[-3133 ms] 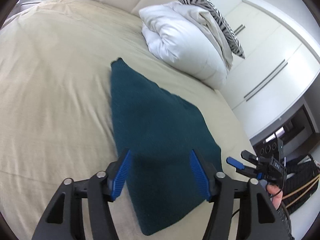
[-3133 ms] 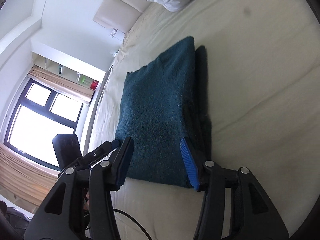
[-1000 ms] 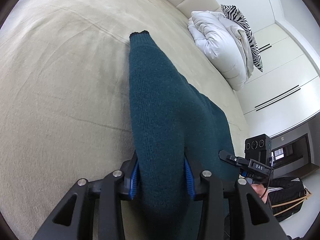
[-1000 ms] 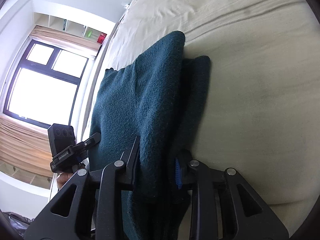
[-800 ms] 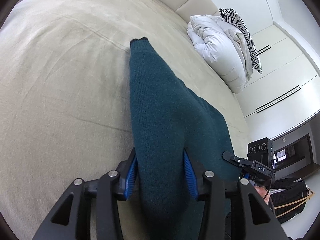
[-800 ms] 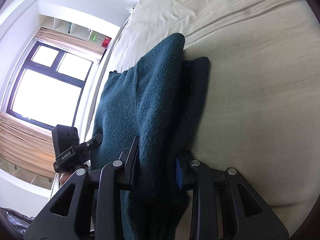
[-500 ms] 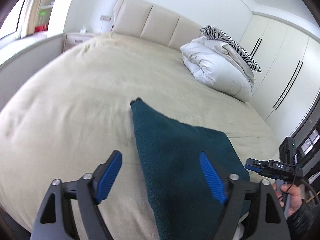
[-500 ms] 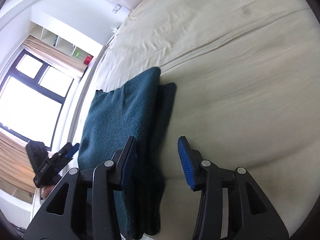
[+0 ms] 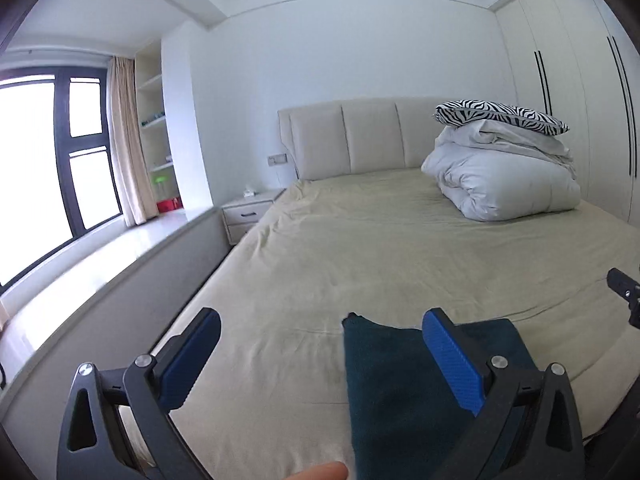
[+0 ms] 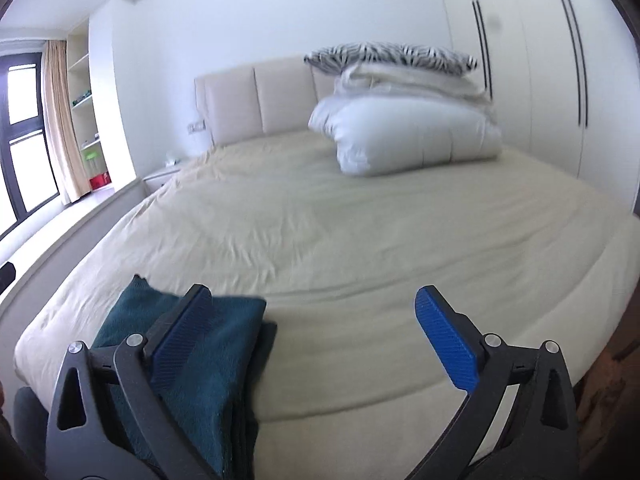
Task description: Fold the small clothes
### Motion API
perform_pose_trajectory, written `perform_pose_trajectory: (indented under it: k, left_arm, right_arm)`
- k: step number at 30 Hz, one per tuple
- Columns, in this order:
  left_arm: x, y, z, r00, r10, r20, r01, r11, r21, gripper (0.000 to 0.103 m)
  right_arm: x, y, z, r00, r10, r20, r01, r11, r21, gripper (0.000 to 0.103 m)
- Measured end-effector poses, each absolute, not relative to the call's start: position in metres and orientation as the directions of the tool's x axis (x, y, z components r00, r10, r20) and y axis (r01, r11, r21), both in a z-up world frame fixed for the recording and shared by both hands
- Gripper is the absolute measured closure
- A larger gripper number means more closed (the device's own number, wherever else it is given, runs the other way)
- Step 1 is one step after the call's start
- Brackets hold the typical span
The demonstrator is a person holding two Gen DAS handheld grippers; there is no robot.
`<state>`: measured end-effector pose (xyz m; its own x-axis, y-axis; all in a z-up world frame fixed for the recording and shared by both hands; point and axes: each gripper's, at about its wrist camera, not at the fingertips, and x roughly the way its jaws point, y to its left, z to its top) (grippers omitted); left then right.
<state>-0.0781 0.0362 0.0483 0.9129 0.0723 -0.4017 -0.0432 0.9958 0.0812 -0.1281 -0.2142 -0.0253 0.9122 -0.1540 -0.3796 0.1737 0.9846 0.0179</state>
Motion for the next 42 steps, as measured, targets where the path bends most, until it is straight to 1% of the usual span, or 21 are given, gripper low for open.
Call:
perform_pose_trajectory:
  k: [2,5,9,13,21,25,35,42]
  left_arm:
    - [-0.073,0.037,0.045,0.893,0.051,-0.446,-0.033,0.998,0.049,0.0]
    - [-0.063,0.036,0.028,0.842,0.047,-0.538,-0.034,0.999,0.035,0.0]
    - [-0.051,0.038,0.001,0.759,0.0,-0.651,-0.02,1.0,-0.023,0.0]
    - [-0.044,0.035,-0.024,0.681,-0.047,-0.731,-0.014,0.997,-0.077,0.0]
    - [-0.049,0.028,-0.044,0.651,-0.04,-0.758,-0.003,0.998,-0.056,0.0]
    - [-0.049,0.027,-0.049,0.647,-0.037,-0.761,0.002,0.999,-0.047,0.0]
    - [-0.048,0.027,-0.054,0.638,-0.036,-0.769,-0.002,0.999,-0.049,0.0]
    - [-0.048,0.027,-0.055,0.636,-0.037,-0.77,-0.001,0.999,-0.048,0.0]
  right_arm:
    - [-0.129,-0.207,-0.012,0.913,-0.146,-0.38,0.153,0.988,-0.012,0.0]
    - [-0.128,-0.195,0.005,0.904,-0.121,-0.41,0.13,0.991,-0.005,0.0]
    - [-0.121,-0.183,0.009,0.841,-0.096,-0.532,0.123,0.992,0.015,0.0]
    - [-0.112,-0.173,-0.007,0.784,-0.086,-0.615,0.139,0.99,0.038,0.0]
    - [-0.09,-0.16,-0.064,0.695,-0.064,-0.716,0.13,0.991,0.038,0.0]
    - [-0.085,-0.153,-0.084,0.665,-0.053,-0.745,0.113,0.993,0.03,0.0]
    - [-0.08,-0.143,-0.093,0.65,-0.069,-0.757,0.09,0.996,-0.013,0.0]
    - [-0.078,-0.141,-0.095,0.643,-0.064,-0.763,0.083,0.996,-0.014,0.0]
